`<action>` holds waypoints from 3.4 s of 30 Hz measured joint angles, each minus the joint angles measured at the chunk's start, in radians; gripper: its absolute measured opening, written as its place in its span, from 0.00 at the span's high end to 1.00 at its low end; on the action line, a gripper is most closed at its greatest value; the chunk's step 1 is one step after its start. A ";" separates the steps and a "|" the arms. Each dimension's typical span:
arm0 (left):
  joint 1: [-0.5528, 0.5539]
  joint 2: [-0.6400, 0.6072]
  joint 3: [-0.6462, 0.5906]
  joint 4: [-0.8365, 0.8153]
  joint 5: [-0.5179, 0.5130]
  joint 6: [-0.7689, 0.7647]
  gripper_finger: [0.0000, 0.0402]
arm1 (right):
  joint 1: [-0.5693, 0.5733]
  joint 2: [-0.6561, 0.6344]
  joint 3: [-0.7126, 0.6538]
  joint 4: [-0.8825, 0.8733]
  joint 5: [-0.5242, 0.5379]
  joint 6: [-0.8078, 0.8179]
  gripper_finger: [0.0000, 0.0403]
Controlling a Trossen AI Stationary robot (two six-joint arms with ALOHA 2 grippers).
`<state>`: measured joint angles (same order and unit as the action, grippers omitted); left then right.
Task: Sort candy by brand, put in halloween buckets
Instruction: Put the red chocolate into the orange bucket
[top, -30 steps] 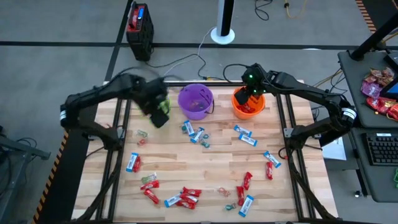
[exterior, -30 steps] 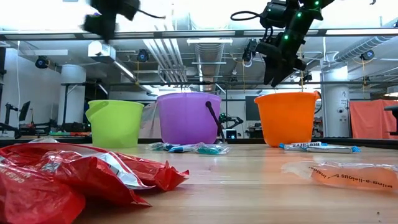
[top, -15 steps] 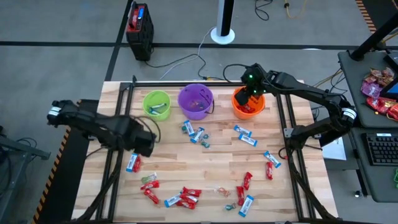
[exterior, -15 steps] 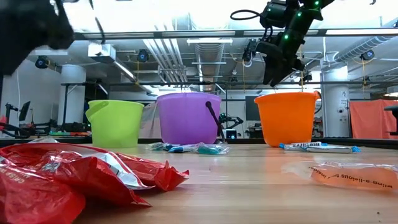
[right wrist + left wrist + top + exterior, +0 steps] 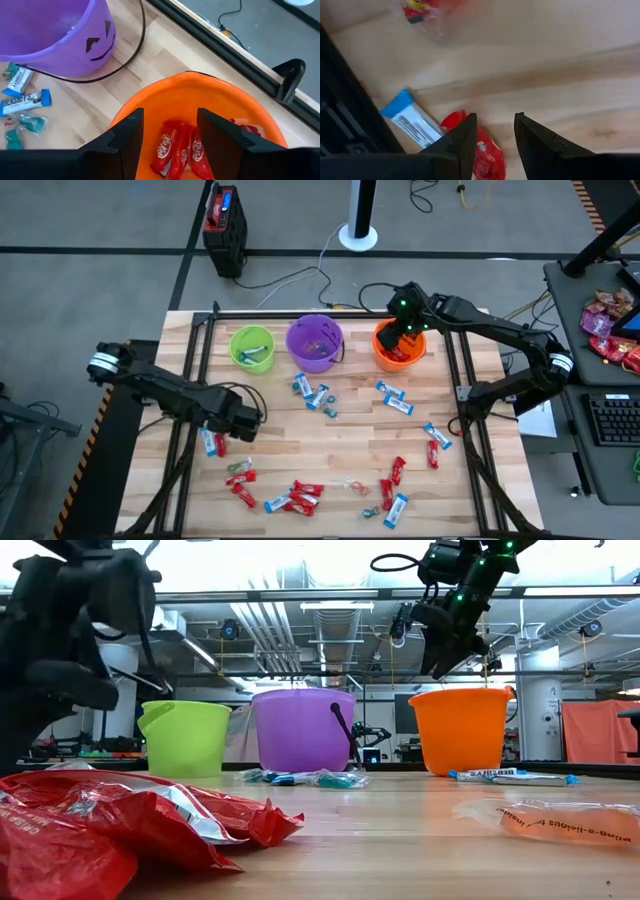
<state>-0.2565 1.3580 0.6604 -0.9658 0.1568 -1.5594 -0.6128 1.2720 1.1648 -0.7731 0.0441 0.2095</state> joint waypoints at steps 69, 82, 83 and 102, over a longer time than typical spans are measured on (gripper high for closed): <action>-0.147 0.093 0.319 -0.175 -0.167 -0.142 0.94 | 0.000 0.000 -0.009 -0.008 -0.028 -0.027 0.56; -0.164 0.134 0.214 0.039 -0.126 -0.257 0.56 | 0.000 0.000 -0.056 -0.007 -0.069 -0.015 0.56; -0.165 0.134 0.201 0.064 -0.129 -0.258 0.55 | 0.000 0.000 -0.059 -0.006 -0.076 -0.013 0.56; -0.167 0.157 0.079 0.195 -0.141 -0.157 0.93 | 0.000 0.000 -0.068 -0.006 -0.079 -0.025 0.56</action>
<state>-0.4232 1.5153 0.7394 -0.7703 0.0154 -1.7161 -0.6125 1.2720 1.0973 -0.7795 -0.0349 0.1849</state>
